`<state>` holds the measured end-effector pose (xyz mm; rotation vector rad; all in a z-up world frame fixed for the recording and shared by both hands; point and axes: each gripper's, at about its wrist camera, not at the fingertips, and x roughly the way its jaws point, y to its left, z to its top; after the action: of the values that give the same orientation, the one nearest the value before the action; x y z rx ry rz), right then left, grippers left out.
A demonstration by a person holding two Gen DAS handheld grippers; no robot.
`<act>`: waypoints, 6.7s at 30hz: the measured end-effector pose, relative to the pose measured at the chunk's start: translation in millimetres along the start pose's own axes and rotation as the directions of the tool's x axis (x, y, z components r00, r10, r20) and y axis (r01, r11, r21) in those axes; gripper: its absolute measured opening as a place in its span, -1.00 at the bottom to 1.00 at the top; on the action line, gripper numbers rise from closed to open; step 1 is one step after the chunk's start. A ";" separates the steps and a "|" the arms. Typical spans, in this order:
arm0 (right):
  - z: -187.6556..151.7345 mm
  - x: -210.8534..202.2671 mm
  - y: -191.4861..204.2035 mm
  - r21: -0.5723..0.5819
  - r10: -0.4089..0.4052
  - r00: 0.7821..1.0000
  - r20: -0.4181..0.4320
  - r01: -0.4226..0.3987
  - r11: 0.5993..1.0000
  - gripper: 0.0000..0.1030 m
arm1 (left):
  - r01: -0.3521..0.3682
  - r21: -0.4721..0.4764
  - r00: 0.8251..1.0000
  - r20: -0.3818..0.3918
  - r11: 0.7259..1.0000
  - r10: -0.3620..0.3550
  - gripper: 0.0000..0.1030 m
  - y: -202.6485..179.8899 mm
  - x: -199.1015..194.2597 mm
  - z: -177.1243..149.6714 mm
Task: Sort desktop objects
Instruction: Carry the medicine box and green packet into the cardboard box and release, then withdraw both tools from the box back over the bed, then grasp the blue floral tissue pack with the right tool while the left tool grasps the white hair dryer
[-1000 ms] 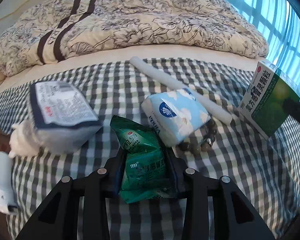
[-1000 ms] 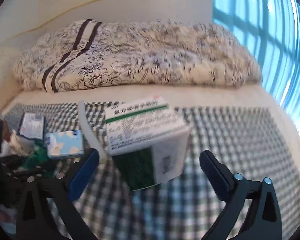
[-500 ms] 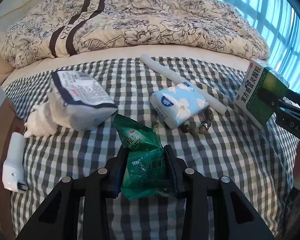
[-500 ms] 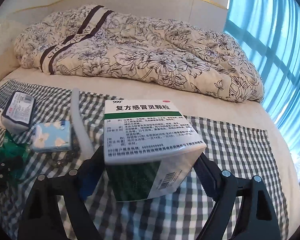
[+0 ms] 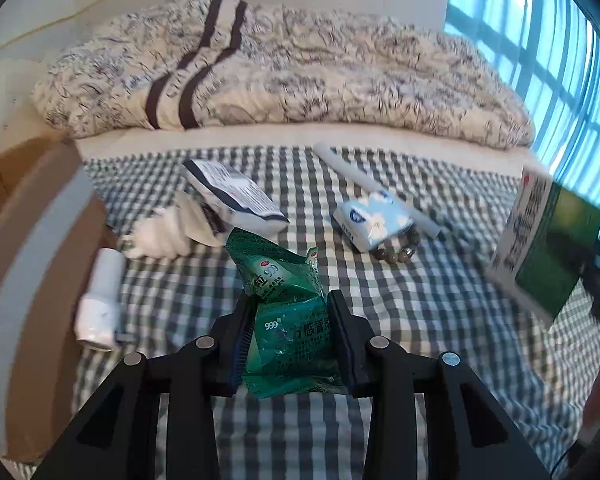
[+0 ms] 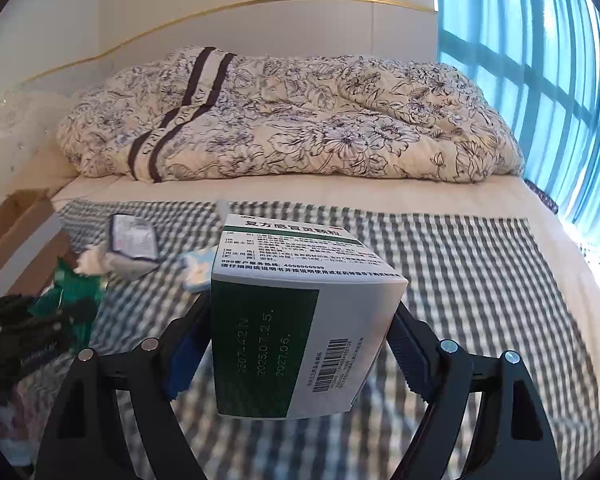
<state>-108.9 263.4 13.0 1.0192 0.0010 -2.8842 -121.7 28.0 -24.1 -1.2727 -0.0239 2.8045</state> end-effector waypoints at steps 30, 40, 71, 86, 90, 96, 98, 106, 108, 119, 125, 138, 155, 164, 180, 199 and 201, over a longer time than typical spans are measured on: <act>-18.0 -109.9 115.2 -0.035 0.163 0.987 -0.014 -0.163 0.986 0.59 | -0.009 -0.173 0.985 0.167 0.985 0.038 -0.28 93.5 -146.3 -22.4; 30.6 -100.5 208.1 -0.119 0.268 0.963 0.002 -0.266 0.957 0.59 | -0.070 -0.222 0.972 0.202 0.973 0.116 -0.28 161.7 -166.5 7.5; 69.9 -9.7 361.3 -0.010 0.425 0.901 -0.087 -0.428 0.904 0.80 | -0.118 -0.416 0.980 0.095 0.902 0.172 0.76 281.9 -114.7 -27.7; 15.9 -55.4 205.3 0.000 0.127 0.992 -0.002 -0.127 0.992 0.80 | -0.098 -0.286 0.986 0.099 0.953 0.131 1.00 194.3 -123.9 -30.8; -0.8 -62.2 157.2 0.045 0.075 0.997 -0.011 -0.074 0.996 0.80 | -0.117 -0.260 0.986 0.087 0.959 0.144 1.00 158.0 -122.5 -29.8; -22.3 -68.7 104.3 0.097 0.037 0.999 -0.016 -0.036 0.995 0.80 | -0.107 -0.205 0.987 0.092 0.973 0.128 1.00 105.1 -113.5 -39.4; -30.7 -68.0 90.8 0.116 0.038 0.999 -0.017 -0.036 0.993 0.80 | -0.111 -0.178 0.989 0.079 0.978 0.127 1.00 89.5 -105.5 -44.0; -55.3 -49.5 60.4 0.162 0.065 0.996 -0.065 -0.054 0.985 0.80 | -0.112 -0.165 0.993 0.009 0.980 0.115 1.00 75.3 -61.8 -52.8; -58.1 -42.3 54.4 0.174 0.076 0.994 -0.076 -0.062 0.983 0.80 | -0.113 -0.142 0.993 0.001 0.983 0.115 1.00 69.5 -50.6 -51.8; -65.7 5.2 48.4 0.180 0.099 0.983 -0.153 -0.071 0.981 0.80 | -0.302 -0.037 0.953 -0.046 0.953 0.300 1.00 62.8 28.7 -35.1; -55.3 34.5 48.0 0.158 0.100 0.978 -0.181 -0.072 0.985 0.80 | -0.365 -0.042 0.930 -0.069 0.930 0.362 1.00 74.2 60.8 -28.7; 8.9 134.8 85.5 0.041 0.081 0.975 -0.207 -0.074 0.996 0.80 | -0.503 0.016 0.862 -0.071 0.864 0.503 1.00 78.6 106.9 -16.5; 1.4 171.3 93.1 -0.061 -0.060 0.970 -0.236 0.047 0.997 0.44 | -0.548 0.018 0.833 -0.079 0.837 0.547 1.00 77.6 108.4 -13.9; -3.8 133.1 90.5 -0.023 0.033 0.981 -0.192 -0.038 0.999 0.45 | -0.548 0.007 0.832 -0.094 0.836 0.546 0.94 83.0 116.4 -11.3; -12.6 69.2 69.1 0.066 0.118 0.985 -0.123 -0.110 0.992 0.45 | -0.358 -0.010 0.923 -0.158 0.934 0.352 0.11 103.8 87.5 -30.8; -28.5 4.6 62.9 0.090 0.162 0.983 -0.091 -0.154 0.984 0.45 | -0.116 -0.053 0.992 0.041 0.992 0.118 -0.15 59.3 -20.3 -24.0; -29.9 -5.8 63.5 0.086 0.159 0.984 -0.086 -0.152 0.985 0.45 | -0.095 -0.045 0.994 0.042 0.994 0.097 -0.15 49.4 -30.1 -21.5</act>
<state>-80.8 201.4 -4.9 1.1117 -0.1798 -2.7138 -88.2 -23.4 -17.6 -1.2526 -0.0255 2.9288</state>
